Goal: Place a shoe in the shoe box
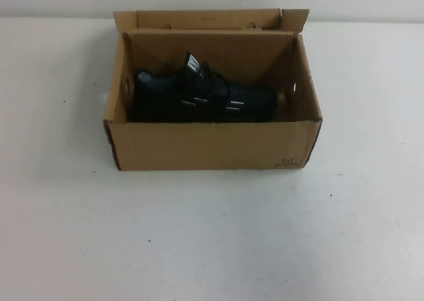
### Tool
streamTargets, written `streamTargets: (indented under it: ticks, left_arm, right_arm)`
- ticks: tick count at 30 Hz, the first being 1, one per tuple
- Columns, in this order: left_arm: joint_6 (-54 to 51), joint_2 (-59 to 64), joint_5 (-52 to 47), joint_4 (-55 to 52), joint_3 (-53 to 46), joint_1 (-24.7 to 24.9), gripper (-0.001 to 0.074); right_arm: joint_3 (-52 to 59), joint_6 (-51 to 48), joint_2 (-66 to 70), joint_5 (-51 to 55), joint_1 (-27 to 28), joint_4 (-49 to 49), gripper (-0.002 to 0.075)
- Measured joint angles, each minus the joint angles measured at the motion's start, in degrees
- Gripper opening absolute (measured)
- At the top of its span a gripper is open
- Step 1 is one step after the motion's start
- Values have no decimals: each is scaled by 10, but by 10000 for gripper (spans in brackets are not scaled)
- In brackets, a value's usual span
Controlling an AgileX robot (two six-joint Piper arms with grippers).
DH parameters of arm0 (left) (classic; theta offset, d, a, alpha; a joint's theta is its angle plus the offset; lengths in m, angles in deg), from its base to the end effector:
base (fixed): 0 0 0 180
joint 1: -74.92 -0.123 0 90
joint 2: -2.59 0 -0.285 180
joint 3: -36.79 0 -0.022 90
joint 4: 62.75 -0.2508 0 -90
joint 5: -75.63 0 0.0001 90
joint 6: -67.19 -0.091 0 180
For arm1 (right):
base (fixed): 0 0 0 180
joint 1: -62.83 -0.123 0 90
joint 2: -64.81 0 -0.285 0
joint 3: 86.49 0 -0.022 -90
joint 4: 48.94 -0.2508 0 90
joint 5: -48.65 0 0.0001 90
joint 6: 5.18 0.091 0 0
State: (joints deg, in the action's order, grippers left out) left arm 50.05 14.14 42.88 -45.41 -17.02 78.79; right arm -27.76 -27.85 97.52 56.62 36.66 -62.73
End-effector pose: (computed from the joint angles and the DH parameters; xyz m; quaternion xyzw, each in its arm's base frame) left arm 0.0276 -0.0166 0.2937 0.0945 0.7419 -0.0689 0.6602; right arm 0.0895 0.0474 0.2781 -0.2403 0.7225 0.1092 0.6390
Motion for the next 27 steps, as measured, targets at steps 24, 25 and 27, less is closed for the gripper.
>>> streamTargets:
  ticks: [24, 25, 27]
  left_arm:
    - [0, -1, -1, 1, 0, 0, -1]
    - [0, -4, -1, 1, 0, 0, -1]
    - [0, -17, -1, -1, -1, 0, -1]
  right_arm:
    - [21, 0, 0, 82, 0, -104, -15]
    - [21, 0, 0, 84, 0, -104, -15]
    - [21, 0, 0, 83, 0, -104, -15]
